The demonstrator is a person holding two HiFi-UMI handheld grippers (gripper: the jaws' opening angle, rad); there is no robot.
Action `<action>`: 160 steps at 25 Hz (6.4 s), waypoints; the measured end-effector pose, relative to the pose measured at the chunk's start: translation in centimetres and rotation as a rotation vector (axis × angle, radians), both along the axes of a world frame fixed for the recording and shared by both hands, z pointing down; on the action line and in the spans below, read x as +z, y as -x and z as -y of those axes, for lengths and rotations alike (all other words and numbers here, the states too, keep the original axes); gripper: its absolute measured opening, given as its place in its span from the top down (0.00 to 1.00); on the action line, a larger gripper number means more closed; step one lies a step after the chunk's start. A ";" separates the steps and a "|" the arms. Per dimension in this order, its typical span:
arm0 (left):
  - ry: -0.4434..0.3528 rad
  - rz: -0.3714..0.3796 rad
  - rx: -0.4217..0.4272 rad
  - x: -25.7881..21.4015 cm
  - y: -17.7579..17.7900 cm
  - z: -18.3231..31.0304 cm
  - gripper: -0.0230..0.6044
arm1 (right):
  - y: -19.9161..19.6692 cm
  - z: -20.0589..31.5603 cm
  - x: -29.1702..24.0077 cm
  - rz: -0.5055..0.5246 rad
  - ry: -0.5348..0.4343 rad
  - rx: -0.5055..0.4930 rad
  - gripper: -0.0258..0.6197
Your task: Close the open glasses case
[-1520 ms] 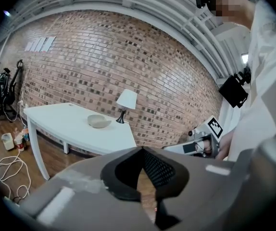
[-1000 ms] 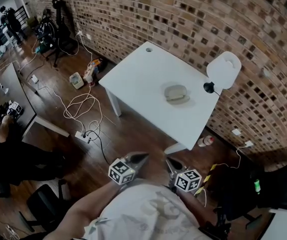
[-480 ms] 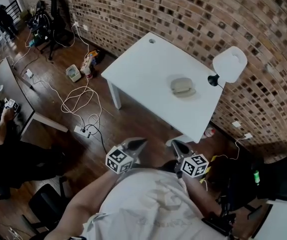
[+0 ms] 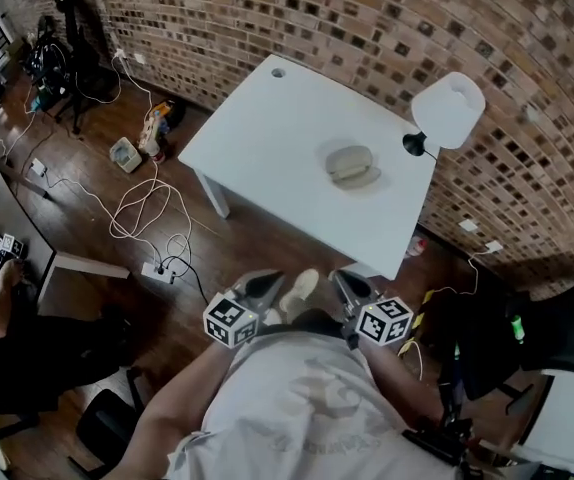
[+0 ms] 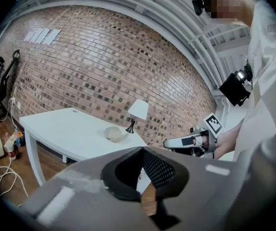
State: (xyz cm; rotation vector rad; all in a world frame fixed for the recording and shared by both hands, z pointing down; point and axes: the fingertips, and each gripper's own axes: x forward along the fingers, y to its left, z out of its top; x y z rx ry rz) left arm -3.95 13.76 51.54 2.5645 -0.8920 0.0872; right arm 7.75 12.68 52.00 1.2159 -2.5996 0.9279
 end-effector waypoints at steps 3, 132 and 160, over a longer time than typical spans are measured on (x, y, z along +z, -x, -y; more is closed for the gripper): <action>0.008 0.008 0.014 0.2 -0.2 1.4 0.96 | 0.0 1.7 0.9 0.005 0.015 0.005 0.95; 0.110 -0.007 0.366 0.6 -2.3 32.5 0.96 | -8.6 28.8 6.7 -0.200 0.352 0.454 0.67; 0.115 0.008 0.283 0.6 0.4 32.4 0.96 | -3.5 32.1 9.7 -0.344 0.372 0.172 0.95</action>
